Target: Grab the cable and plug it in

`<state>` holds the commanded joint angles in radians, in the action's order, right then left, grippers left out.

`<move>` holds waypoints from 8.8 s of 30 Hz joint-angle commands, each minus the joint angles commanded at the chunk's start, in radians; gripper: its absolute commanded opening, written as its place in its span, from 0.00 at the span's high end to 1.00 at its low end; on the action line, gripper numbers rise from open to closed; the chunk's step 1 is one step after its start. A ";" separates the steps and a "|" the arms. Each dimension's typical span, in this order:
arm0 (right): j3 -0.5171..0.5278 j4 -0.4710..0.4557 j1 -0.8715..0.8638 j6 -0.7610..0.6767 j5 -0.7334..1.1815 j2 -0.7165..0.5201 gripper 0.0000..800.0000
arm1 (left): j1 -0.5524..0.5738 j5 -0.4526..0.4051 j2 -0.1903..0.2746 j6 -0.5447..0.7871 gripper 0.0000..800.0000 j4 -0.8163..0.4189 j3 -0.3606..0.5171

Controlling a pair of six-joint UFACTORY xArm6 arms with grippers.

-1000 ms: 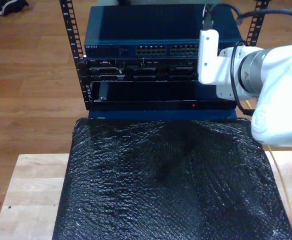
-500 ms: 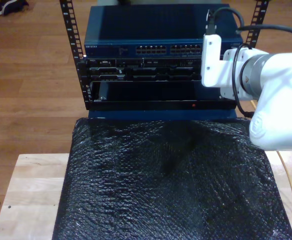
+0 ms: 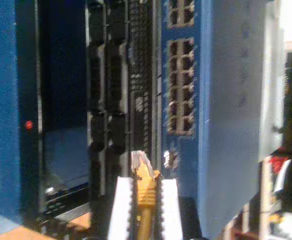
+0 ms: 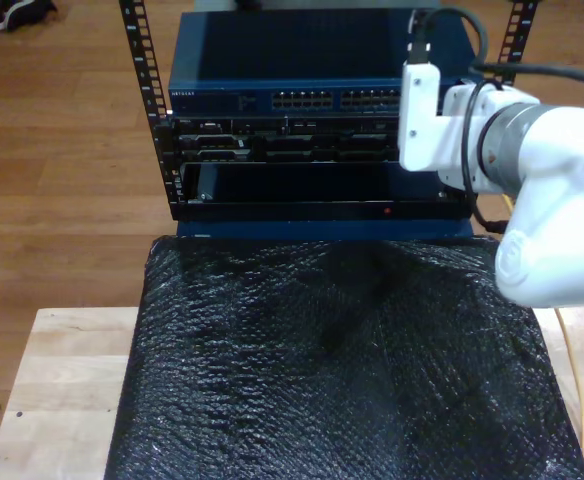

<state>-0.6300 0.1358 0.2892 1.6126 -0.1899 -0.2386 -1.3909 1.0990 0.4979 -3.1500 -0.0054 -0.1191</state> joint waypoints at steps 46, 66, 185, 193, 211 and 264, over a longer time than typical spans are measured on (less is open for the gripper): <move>0.149 -0.132 0.025 -0.012 -0.522 0.078 1.00 | 0.000 0.002 0.000 0.000 0.00 0.000 0.000; 0.018 -0.127 0.020 -0.021 -0.726 0.324 1.00 | 0.000 0.002 0.000 0.000 0.00 0.000 0.000; -0.562 0.451 0.164 0.169 -1.125 0.980 1.00 | 0.000 0.000 0.000 0.000 0.00 0.000 0.000; -0.562 0.437 0.158 0.169 -1.122 0.980 1.00 | 0.000 0.000 0.000 0.000 0.00 0.000 0.000; -0.559 0.425 0.158 0.169 -1.122 0.979 1.00 | 0.000 0.000 0.000 0.000 0.00 0.000 0.000; -0.591 0.427 0.160 0.170 -1.103 1.000 1.00 | 0.000 0.000 0.000 0.000 0.00 0.000 0.000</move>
<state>-1.2208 0.5623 0.4488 1.7829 -1.2931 0.7618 -1.3909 1.0990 0.4979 -3.1500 -0.0054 -0.1191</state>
